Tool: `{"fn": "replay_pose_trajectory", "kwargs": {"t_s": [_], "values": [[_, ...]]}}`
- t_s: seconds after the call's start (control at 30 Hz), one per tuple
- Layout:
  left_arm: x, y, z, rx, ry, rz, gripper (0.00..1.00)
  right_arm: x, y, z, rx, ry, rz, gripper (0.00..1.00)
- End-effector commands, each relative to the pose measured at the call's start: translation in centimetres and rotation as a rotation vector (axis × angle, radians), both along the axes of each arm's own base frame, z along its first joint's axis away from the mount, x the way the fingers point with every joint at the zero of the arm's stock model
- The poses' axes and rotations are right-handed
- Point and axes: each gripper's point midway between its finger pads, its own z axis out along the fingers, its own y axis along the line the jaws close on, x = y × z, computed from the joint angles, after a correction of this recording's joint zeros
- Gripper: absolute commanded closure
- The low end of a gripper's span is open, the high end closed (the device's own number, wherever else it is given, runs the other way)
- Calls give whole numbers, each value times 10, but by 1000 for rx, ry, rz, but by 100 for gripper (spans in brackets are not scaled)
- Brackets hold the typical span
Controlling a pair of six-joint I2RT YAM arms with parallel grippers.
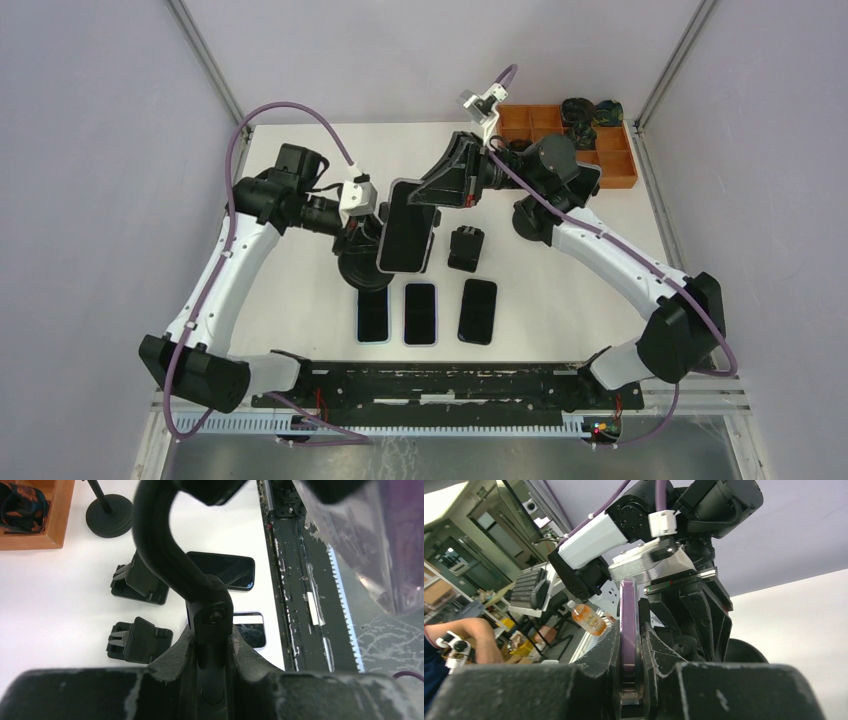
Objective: Remove the phone from the phone stand
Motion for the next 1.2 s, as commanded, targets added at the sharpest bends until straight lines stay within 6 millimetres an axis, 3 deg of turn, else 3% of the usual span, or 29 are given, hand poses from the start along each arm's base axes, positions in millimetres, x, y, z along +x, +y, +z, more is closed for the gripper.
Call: {"fn": "replay_pose_trajectory", "kwargs": {"t_s": [0.0,0.3,0.5,0.67,0.8,1.17], "values": [[-21,22,-30,128,-70,-42,98,3,-53,99,348,-174,-146,100],[-33,35,-61,197,-71,-36,98,2,-63,118,402,-225,-218,100],[-37,32,-59,171,-56,-38,98,8,-70,118,384,-272,-343,100],[-37,35,-61,185,-63,-35,98,16,-75,132,366,-291,-412,100],[-38,36,-63,193,-67,-33,98,21,-85,144,347,-298,-439,100],[-35,37,-66,204,-60,-31,98,27,-121,149,329,-296,-530,100]]}}
